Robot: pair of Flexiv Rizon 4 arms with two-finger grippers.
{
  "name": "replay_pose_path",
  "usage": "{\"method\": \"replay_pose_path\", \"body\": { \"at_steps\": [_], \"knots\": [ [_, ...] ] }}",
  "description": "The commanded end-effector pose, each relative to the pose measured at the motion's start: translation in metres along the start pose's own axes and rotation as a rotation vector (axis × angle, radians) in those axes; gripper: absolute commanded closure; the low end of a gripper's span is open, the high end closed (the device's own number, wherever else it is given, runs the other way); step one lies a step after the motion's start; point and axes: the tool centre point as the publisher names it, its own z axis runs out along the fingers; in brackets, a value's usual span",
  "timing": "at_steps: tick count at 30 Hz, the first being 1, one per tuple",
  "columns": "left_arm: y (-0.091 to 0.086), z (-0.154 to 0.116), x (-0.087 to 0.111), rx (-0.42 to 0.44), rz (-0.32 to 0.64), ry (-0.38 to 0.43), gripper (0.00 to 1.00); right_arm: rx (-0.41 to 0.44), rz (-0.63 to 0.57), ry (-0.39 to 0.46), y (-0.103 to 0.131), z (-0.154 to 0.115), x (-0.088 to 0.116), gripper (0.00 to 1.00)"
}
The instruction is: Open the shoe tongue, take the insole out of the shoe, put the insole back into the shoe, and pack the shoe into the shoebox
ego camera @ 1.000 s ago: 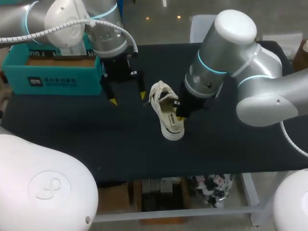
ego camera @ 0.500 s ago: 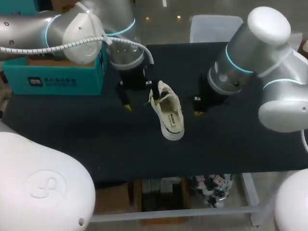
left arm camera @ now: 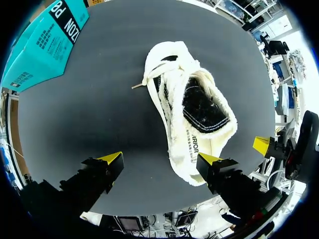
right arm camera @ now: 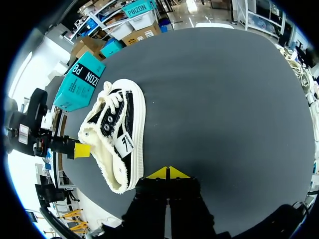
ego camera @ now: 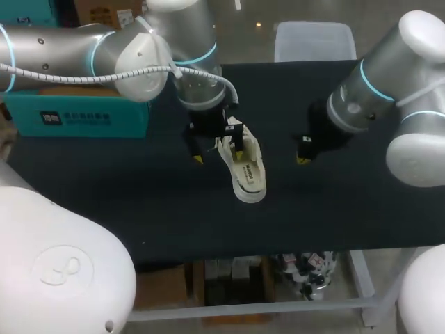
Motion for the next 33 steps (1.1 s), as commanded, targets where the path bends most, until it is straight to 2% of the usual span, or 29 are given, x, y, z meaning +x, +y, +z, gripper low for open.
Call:
{"method": "replay_pose_path", "body": {
  "at_steps": [1,5,6,7,8,20,31,32,33],
  "knots": [
    [-0.013,0.021,0.012,0.0,-0.001,-0.02,0.0,0.024,-0.015,0.013,0.008,0.001,-0.006,1.0],
    [-0.023,0.033,0.018,0.019,-0.017,-0.045,0.01,0.043,-0.03,0.017,0.012,0.006,-0.011,1.0],
    [-0.024,0.035,0.019,0.027,-0.022,-0.053,0.19,0.046,-0.033,0.019,0.012,0.006,-0.011,1.0],
    [-0.027,0.038,0.02,0.026,-0.04,-0.056,0.69,0.05,-0.033,0.016,0.014,0.008,-0.013,1.0],
    [-0.029,0.04,0.021,0.027,-0.04,-0.056,1.0,0.052,-0.034,0.016,0.015,0.009,-0.014,1.0],
    [-0.038,0.034,0.014,0.069,-0.076,-0.06,1.0,0.119,-0.148,-0.027,0.034,0.013,-0.013,1.0],
    [-0.048,0.004,-0.01,0.13,-0.088,-0.028,1.0,0.181,-0.331,-0.07,0.057,0.015,-0.009,1.0],
    [-0.051,0.0,-0.012,0.138,-0.085,-0.017,1.0,0.209,-0.346,-0.058,0.06,0.015,-0.009,0.8],
    [-0.052,-0.002,-0.013,0.14,-0.082,-0.01,1.0,0.225,-0.342,-0.054,0.062,0.016,-0.008,0.53]
  ]
}}
